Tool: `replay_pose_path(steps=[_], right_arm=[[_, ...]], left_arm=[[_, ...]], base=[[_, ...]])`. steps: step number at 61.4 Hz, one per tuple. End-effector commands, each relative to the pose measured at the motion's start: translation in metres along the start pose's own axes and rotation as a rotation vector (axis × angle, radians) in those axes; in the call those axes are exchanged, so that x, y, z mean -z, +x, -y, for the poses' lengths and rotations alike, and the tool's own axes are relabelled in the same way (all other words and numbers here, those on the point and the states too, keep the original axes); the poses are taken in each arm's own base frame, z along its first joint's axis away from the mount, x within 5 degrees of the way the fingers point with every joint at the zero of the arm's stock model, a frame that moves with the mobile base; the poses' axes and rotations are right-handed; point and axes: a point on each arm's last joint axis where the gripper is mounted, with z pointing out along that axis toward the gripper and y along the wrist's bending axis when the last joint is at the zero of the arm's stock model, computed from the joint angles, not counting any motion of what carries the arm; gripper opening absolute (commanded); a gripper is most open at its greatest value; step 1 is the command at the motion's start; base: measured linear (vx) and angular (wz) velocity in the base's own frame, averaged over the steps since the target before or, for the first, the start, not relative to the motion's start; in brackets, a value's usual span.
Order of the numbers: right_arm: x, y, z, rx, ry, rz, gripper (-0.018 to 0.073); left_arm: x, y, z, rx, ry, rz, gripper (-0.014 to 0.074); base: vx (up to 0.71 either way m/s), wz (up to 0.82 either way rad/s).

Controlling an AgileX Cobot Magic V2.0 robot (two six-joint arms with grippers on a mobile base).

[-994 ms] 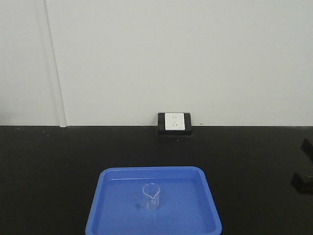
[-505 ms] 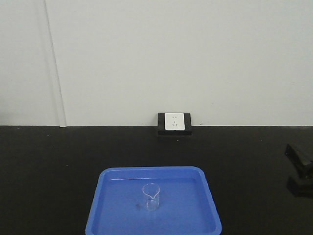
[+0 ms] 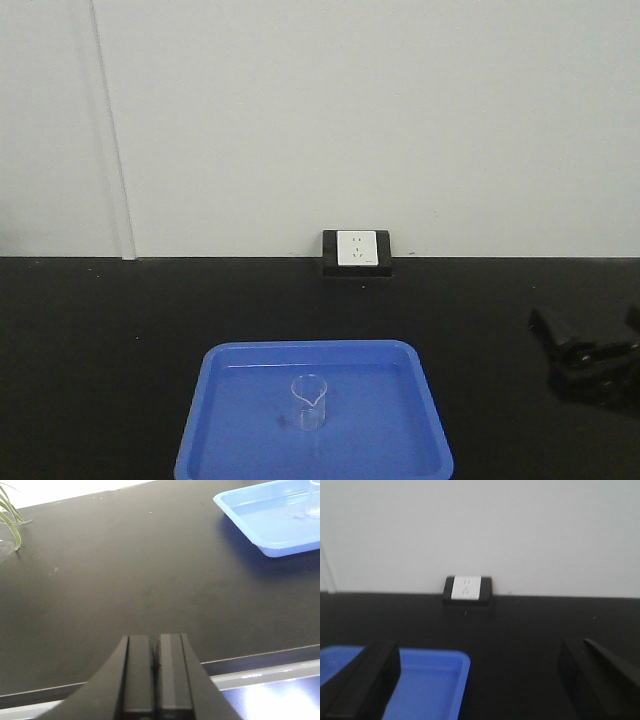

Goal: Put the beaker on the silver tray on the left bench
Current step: 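Move the right gripper over the blue tray toward the glass beaker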

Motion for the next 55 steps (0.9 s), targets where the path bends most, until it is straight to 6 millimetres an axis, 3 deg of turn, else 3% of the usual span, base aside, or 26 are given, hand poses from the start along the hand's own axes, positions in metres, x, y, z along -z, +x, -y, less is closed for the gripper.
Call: replay_pose_path(steps=[1, 14, 24, 40, 55], right_arm=[[-0.020, 0.001, -0.016, 0.096, -0.106, 0.050, 0.0667], [-0.069, 0.062, -0.047, 0.129, -0.294, -0.005, 0.0658], [-0.103, 0.092, -0.060, 0.100, -0.357, 0.003, 0.0652], [-0.161, 0.112, -0.086, 0.033, -0.452, -0.046, 0.0638], [-0.188, 0.126, -0.119, 0.082, -0.568, -0.058, 0.0620]], left_arm=[[-0.002, -0.002, 0.001, 0.002, 0.004, 0.071, 0.0001], [-0.002, -0.002, 0.001, 0.002, 0.004, 0.071, 0.0001], [-0.002, -0.002, 0.001, 0.002, 0.004, 0.071, 0.0001], [-0.002, -0.002, 0.001, 0.002, 0.004, 0.071, 0.0001], [-0.002, -0.002, 0.001, 0.002, 0.004, 0.071, 0.0001]], base=[[0.00, 0.00], [0.00, 0.00], [0.00, 0.00], [0.00, 0.00], [0.00, 0.00]])
